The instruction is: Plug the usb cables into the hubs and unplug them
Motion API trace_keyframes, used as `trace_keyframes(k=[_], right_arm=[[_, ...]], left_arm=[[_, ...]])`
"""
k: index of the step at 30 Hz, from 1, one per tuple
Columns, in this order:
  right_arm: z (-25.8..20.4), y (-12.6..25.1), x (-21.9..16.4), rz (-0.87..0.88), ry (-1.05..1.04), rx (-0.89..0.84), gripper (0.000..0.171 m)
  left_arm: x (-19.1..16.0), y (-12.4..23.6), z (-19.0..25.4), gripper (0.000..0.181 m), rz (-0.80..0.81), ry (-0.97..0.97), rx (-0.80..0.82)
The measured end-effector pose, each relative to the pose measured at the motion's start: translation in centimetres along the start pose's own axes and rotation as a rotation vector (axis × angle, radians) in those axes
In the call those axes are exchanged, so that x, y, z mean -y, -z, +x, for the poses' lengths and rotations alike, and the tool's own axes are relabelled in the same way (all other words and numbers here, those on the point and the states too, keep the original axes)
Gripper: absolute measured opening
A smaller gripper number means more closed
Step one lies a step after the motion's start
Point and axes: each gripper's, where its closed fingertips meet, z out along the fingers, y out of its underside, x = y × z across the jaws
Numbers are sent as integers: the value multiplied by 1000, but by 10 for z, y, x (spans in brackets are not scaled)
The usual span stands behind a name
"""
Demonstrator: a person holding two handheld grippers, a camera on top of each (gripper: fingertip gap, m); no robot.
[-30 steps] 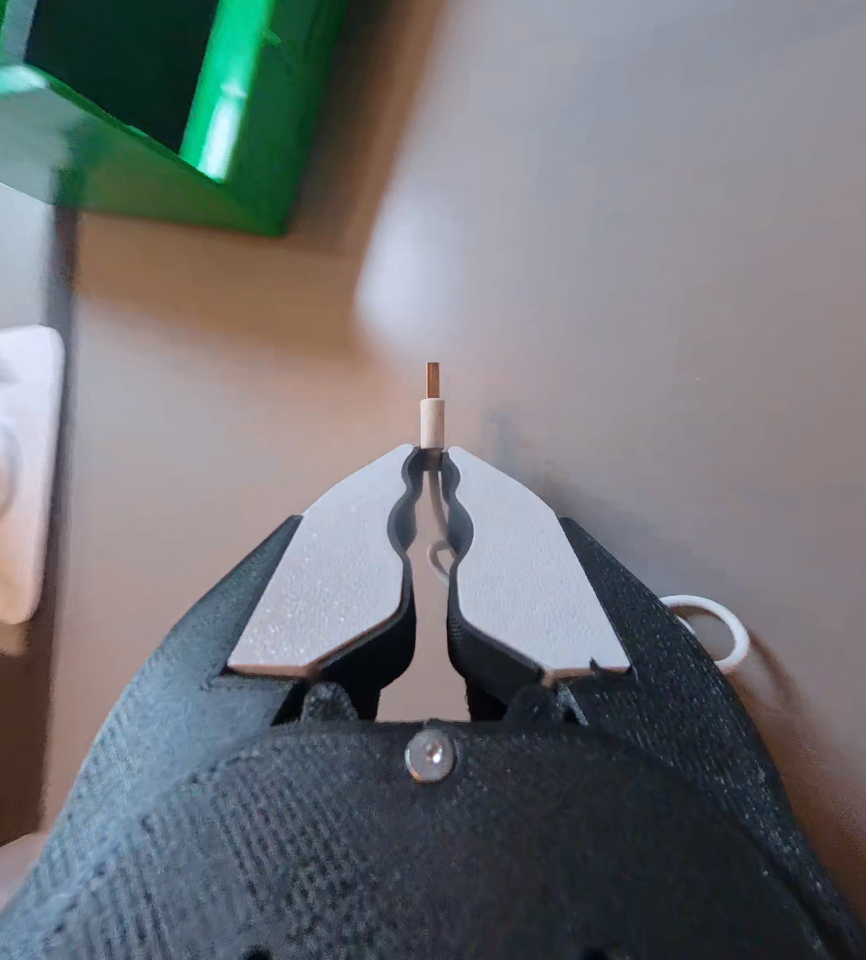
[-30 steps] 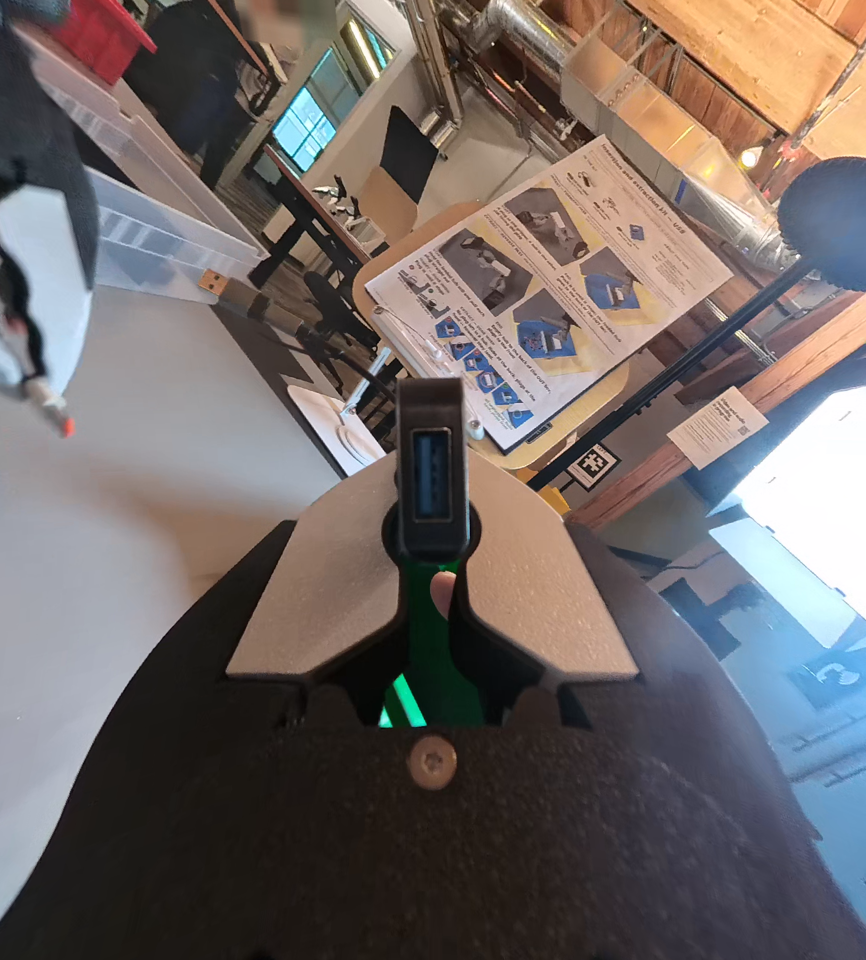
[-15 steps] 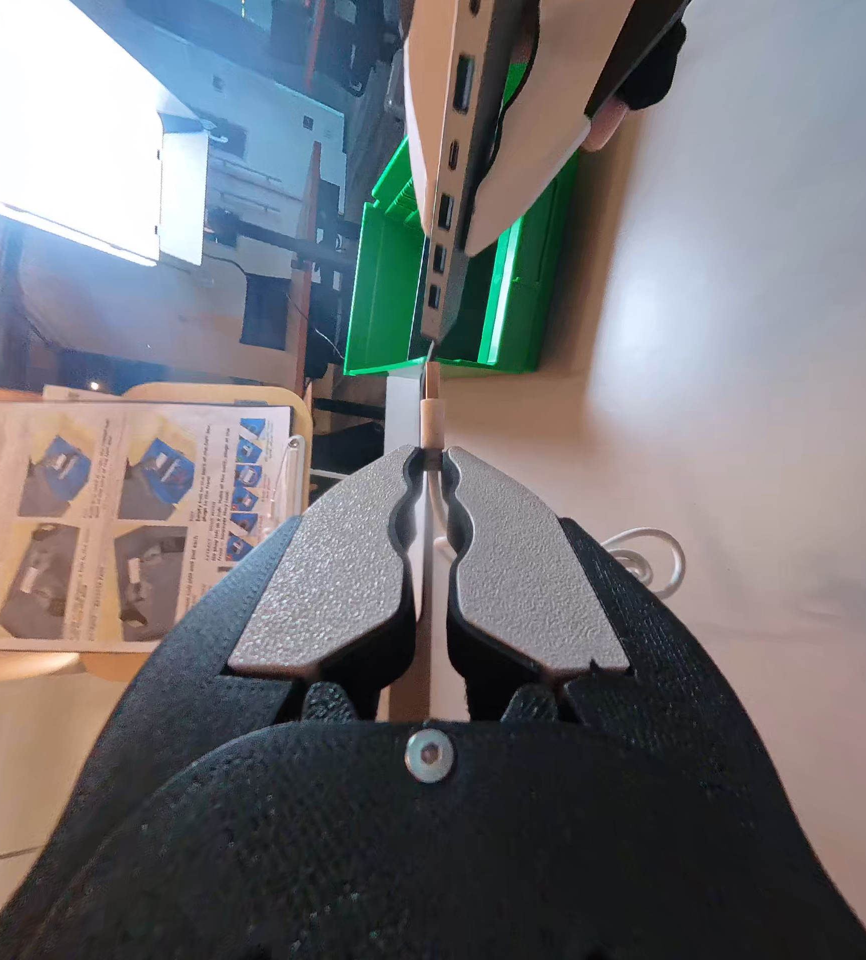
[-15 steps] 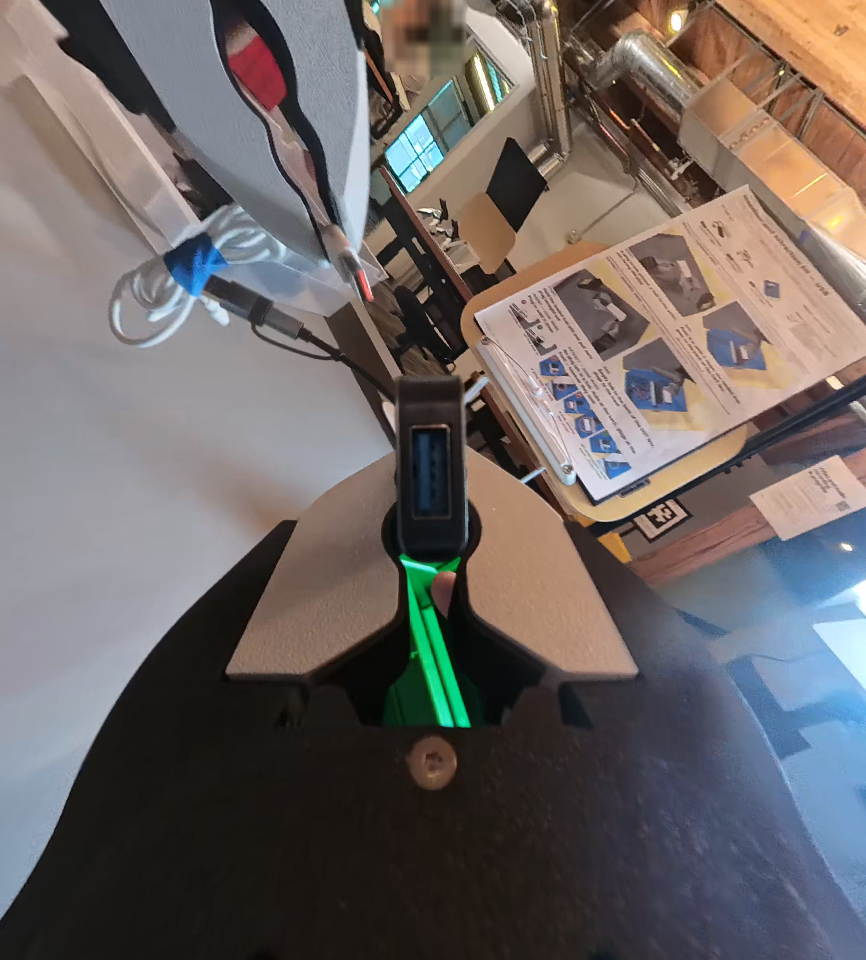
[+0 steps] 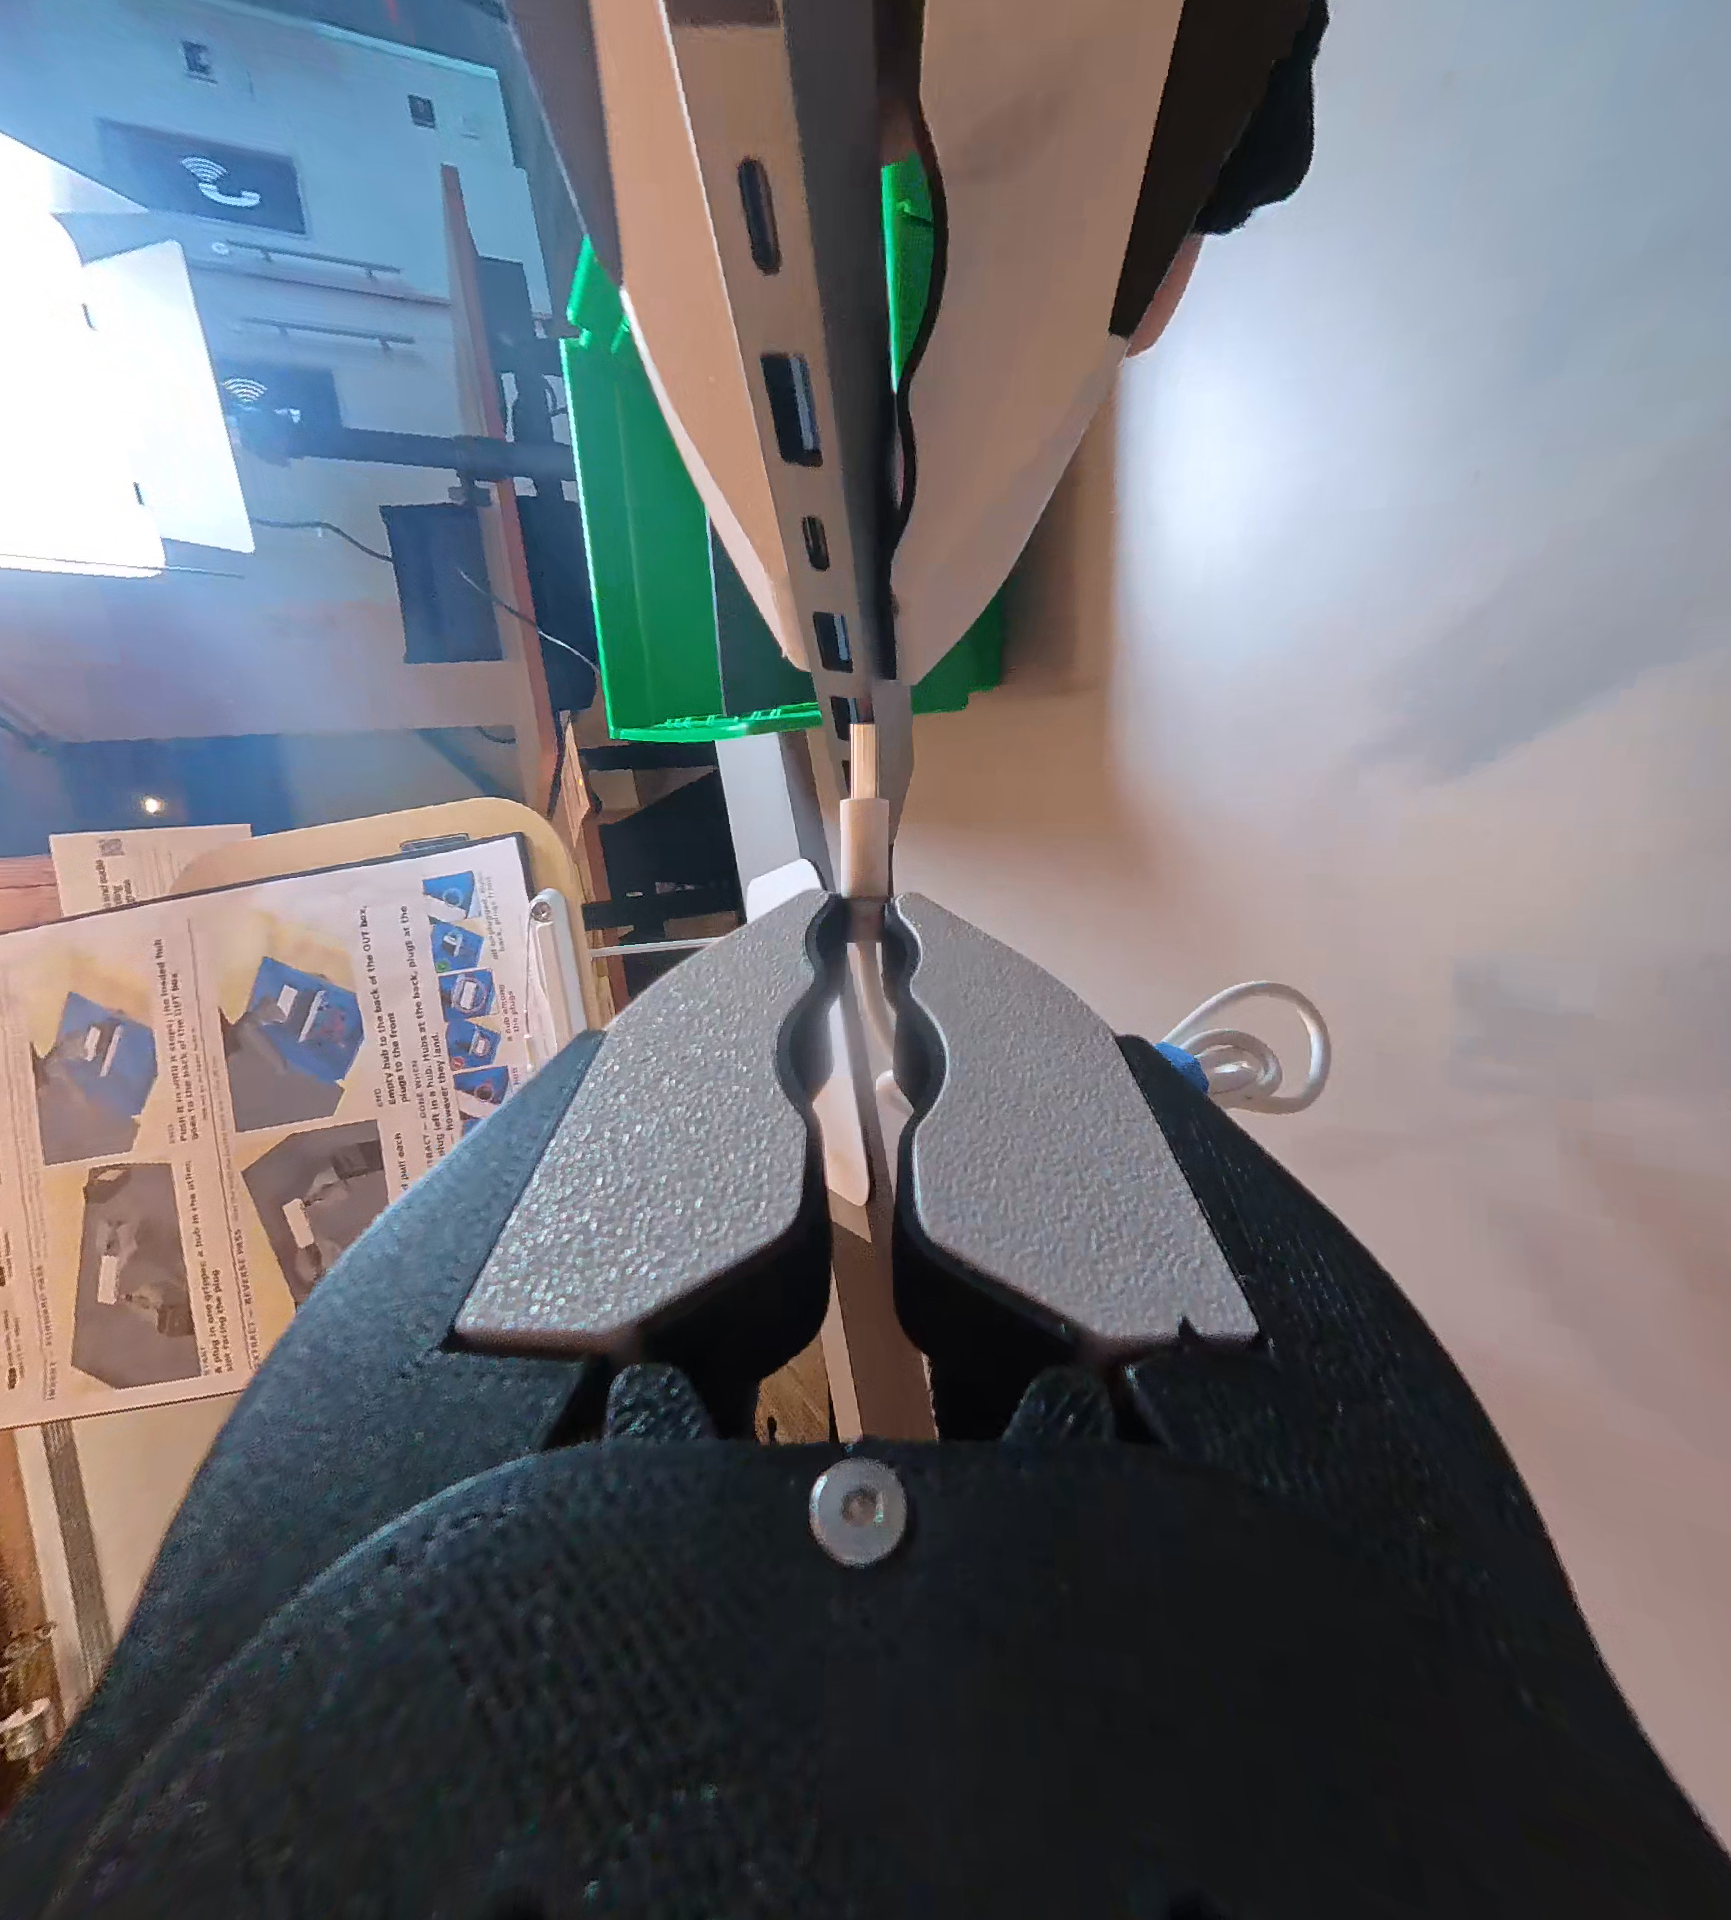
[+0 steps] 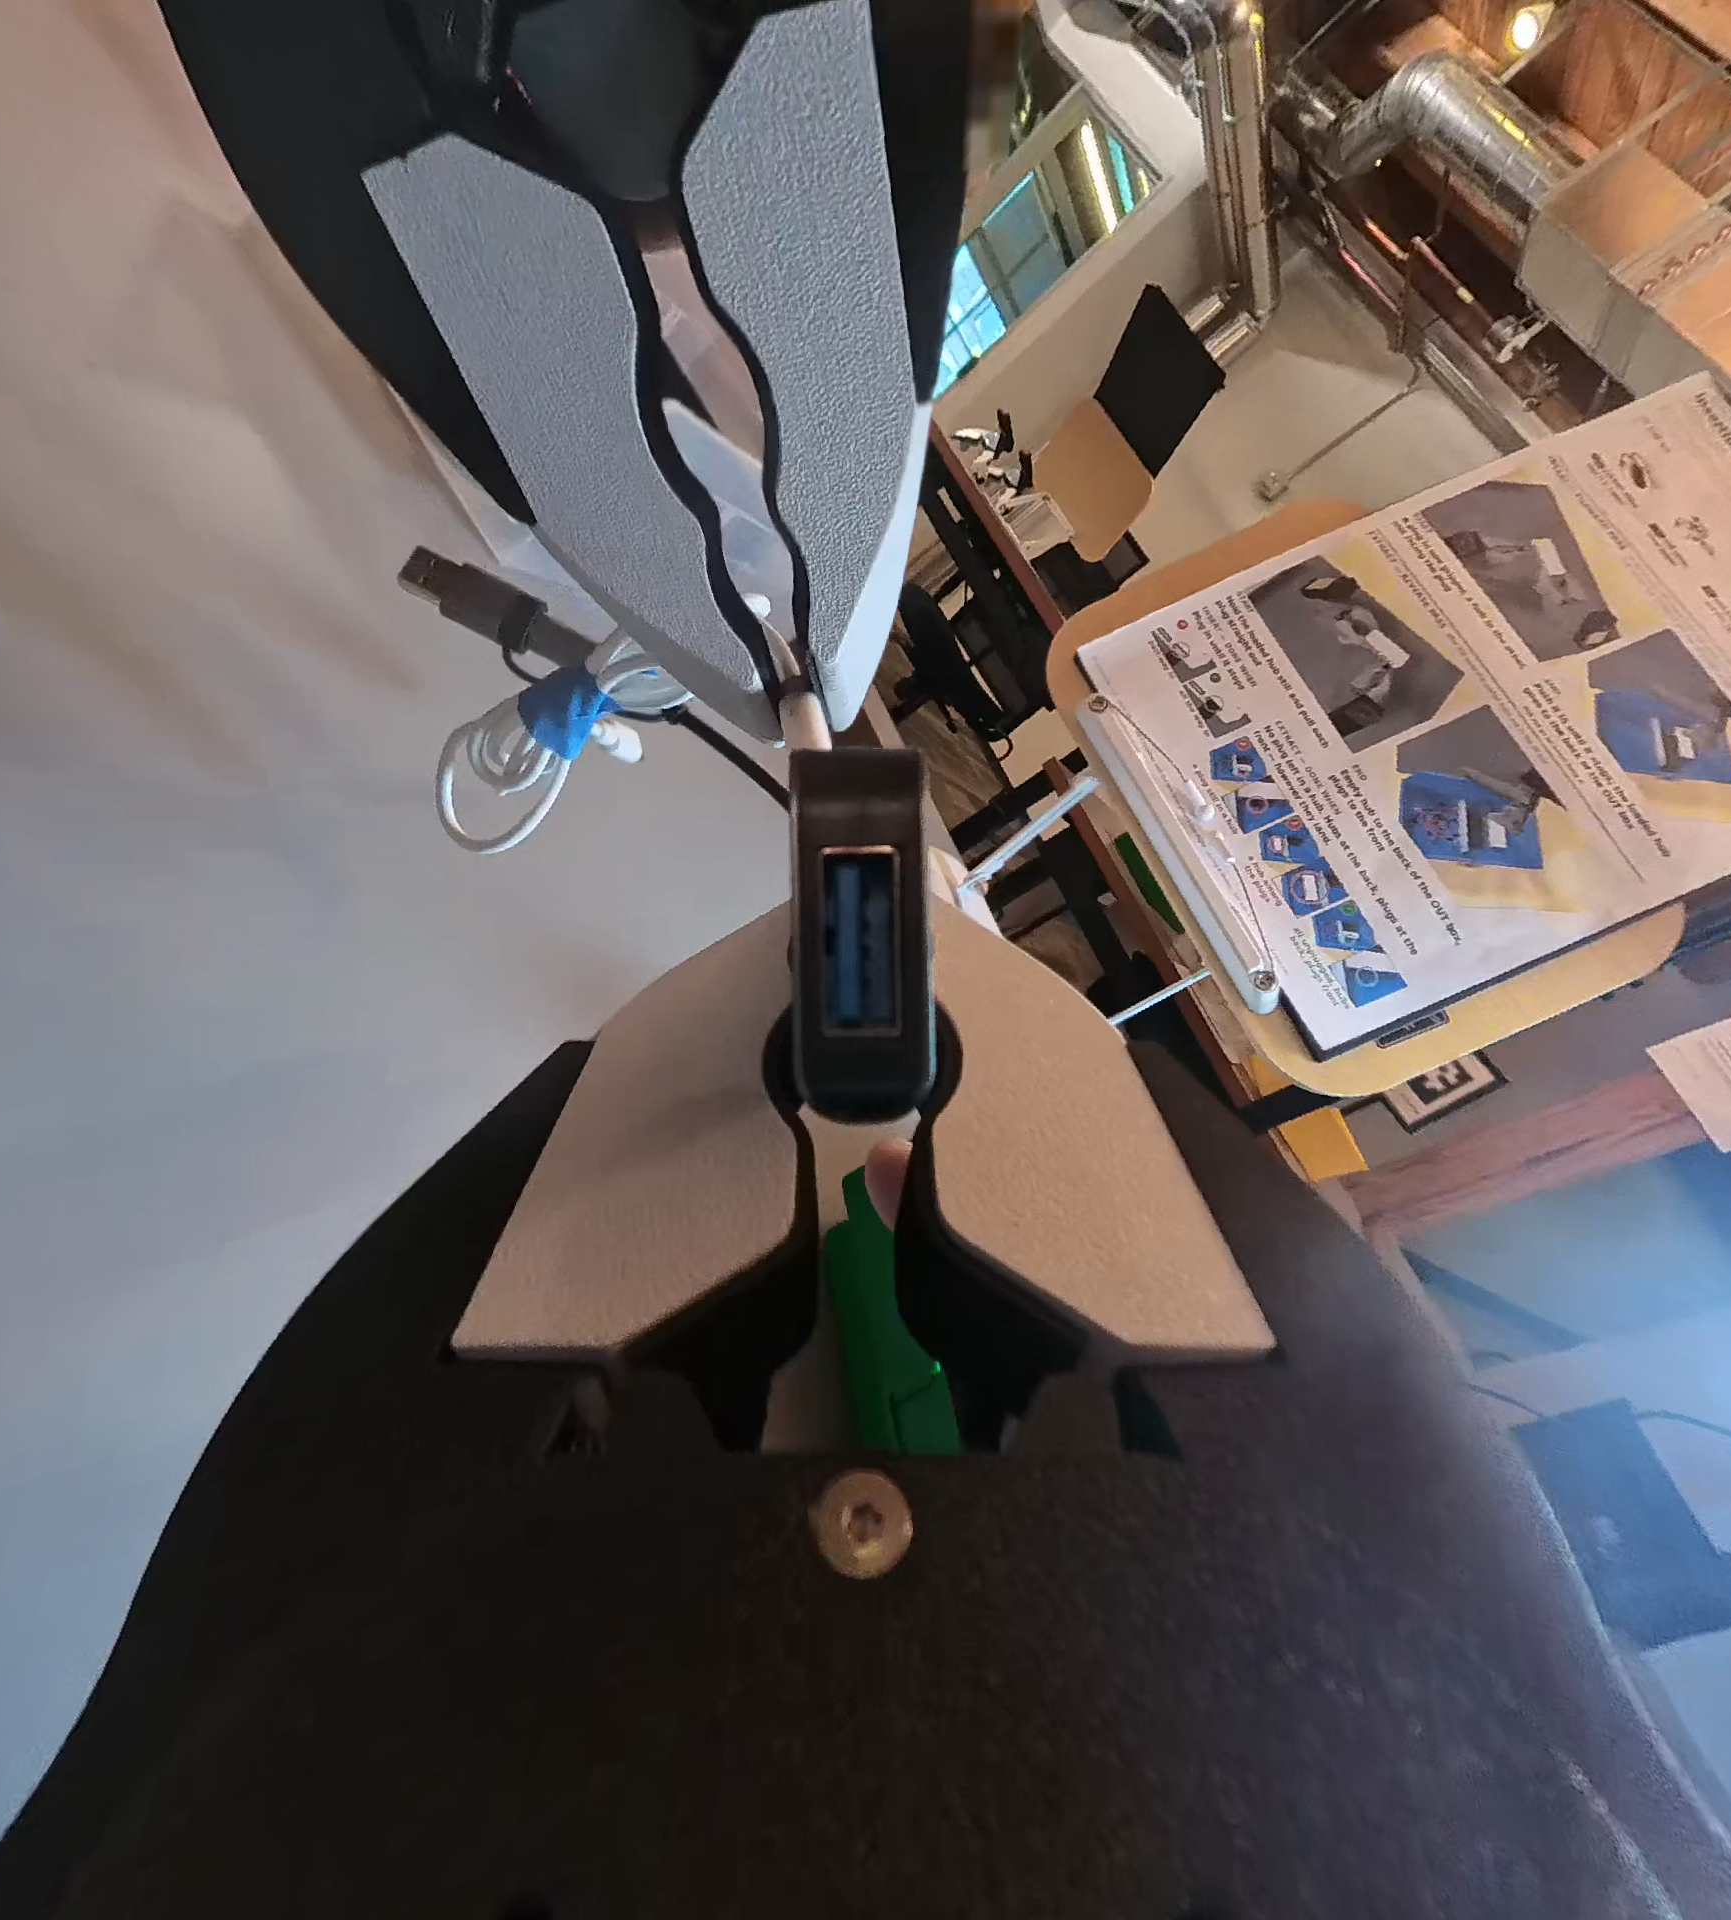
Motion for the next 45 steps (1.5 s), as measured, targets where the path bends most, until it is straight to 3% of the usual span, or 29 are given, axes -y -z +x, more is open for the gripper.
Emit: trace_keyframes(k=[1,14,22,31,36,40,45], right_arm=[[-2,-1,-2,-12,15,1,11],[-26,-4,-4,-47,133,66,11],[-38,1,4,24,38,171,10],[-43,4,18,66,6,229,10],[-47,11,24,116,-118,331,10],[-48,18,29,184,-374,478,10],[-48,31,37,275,-659,670,10]], left_arm=[[0,-1,2,7,-4,-2,-5],[-5,-4,22,7,-68,-12,-97],[2,2,34,6,115,170,-231],[0,1,42,7,118,204,-300],[7,8,47,7,174,304,-389],[16,17,54,7,185,443,-550],[35,31,61,6,311,725,-801]])
